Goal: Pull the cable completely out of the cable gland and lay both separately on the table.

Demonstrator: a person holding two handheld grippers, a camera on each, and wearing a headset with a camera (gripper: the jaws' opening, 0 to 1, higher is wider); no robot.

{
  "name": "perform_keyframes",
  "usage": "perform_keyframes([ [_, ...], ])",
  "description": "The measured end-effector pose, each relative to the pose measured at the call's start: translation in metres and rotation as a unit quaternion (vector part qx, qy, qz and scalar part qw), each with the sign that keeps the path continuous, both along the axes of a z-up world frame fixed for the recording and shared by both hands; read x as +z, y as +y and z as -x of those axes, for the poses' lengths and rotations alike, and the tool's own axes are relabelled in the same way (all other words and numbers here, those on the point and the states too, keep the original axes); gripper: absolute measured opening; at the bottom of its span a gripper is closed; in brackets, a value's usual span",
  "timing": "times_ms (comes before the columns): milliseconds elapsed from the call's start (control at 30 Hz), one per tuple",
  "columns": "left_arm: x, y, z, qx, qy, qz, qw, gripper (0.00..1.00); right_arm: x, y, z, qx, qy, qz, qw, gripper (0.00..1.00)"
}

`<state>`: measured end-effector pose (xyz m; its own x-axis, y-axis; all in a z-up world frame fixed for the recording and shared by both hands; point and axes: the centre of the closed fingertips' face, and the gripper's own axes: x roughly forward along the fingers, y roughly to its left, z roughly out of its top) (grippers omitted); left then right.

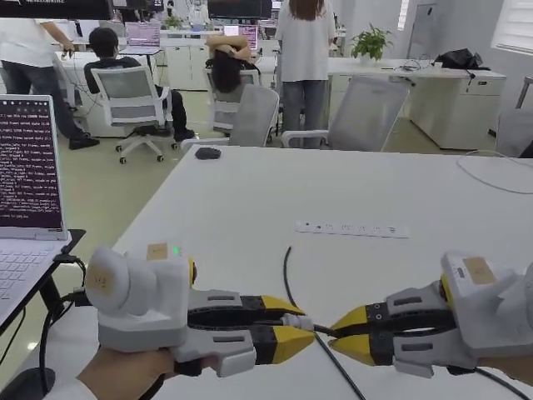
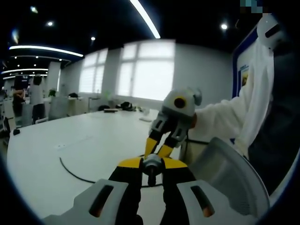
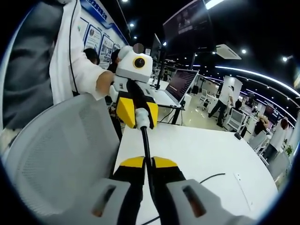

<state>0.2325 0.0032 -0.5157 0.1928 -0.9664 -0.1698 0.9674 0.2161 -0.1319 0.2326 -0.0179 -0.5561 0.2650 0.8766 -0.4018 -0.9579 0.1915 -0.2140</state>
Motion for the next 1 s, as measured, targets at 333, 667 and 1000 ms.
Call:
perform_keyframes([
  [333, 0.004, 0.027, -0.013, 0.034, -0.006, -0.001, 0.9994, 0.16, -0.025, -0.006, -0.012, -0.013, 0.021, 0.018, 0.9995, 0.02],
  [667, 0.003, 0.049, -0.023, 0.066, -0.004, 0.004, 0.9978, 0.16, -0.067, -0.012, -0.033, -0.044, 0.05, 0.045, 0.9968, 0.03],
  [1000, -0.017, 0.061, -0.029, 0.1, 0.001, -0.006, 0.995, 0.17, -0.125, -0.011, -0.049, -0.072, 0.089, 0.09, 0.9893, 0.04],
])
